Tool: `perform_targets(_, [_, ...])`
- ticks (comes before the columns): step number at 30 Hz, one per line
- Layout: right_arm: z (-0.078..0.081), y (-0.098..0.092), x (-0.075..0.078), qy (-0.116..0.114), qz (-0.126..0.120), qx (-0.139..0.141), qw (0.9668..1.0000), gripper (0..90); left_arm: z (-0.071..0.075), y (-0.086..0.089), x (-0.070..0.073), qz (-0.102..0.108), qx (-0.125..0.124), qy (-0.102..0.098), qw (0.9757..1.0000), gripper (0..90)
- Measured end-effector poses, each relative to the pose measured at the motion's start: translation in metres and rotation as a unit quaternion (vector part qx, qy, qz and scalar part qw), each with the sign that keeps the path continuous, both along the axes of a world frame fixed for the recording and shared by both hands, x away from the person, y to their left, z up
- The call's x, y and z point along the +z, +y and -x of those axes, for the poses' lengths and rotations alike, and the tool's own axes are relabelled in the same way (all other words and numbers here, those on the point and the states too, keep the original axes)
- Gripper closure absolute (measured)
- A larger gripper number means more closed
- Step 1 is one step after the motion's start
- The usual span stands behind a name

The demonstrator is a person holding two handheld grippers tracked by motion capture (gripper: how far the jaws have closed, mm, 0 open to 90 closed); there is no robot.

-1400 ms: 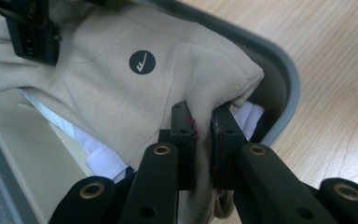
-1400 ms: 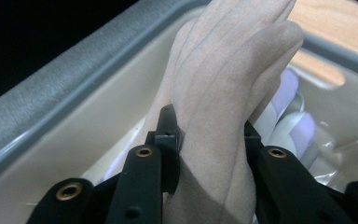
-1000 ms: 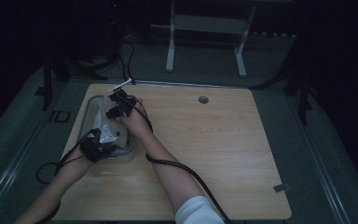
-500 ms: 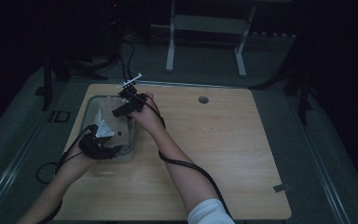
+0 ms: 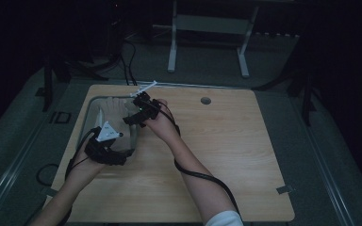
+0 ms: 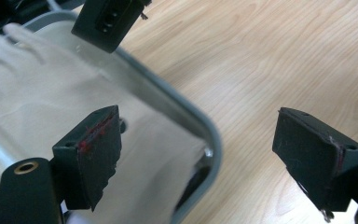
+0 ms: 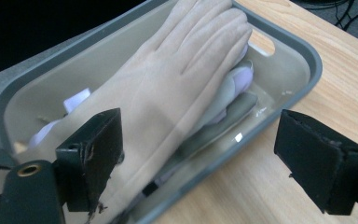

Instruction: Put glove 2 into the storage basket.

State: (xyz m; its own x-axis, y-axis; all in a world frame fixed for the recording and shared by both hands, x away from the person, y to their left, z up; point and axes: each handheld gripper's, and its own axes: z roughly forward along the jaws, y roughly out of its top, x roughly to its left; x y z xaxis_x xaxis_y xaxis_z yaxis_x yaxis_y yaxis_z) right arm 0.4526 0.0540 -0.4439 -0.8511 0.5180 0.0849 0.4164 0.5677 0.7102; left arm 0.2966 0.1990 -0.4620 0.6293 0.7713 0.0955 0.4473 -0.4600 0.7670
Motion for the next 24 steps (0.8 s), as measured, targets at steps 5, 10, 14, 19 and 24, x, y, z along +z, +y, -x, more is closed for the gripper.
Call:
perform_targets(5, [0.007,-0.020,-0.001,-0.004,0.000,0.002,1.0000,15.4,0.002,-0.013,-0.001,0.005,-0.010,-0.002,0.9999,16.0])
perform_targets(10, [0.013,-0.040,-0.002,-0.009,-0.004,-0.003,0.9999,15.4,0.004,-0.026,-0.004,0.011,-0.025,0.002,0.9996,15.9])
perform_targets(14, [0.017,-0.055,-0.006,-0.006,0.001,-0.004,1.0000,15.4,0.004,-0.037,-0.009,0.011,-0.037,0.009,0.9992,16.0])
perform_targets(19, [0.021,-0.075,-0.013,-0.004,0.001,-0.007,1.0000,15.5,0.006,-0.054,-0.015,0.018,-0.054,0.009,0.9984,16.0])
perform_targets(24, [0.025,-0.091,-0.019,0.000,0.003,-0.009,1.0000,15.5,0.007,-0.063,-0.021,0.027,-0.064,0.010,0.9975,16.0])
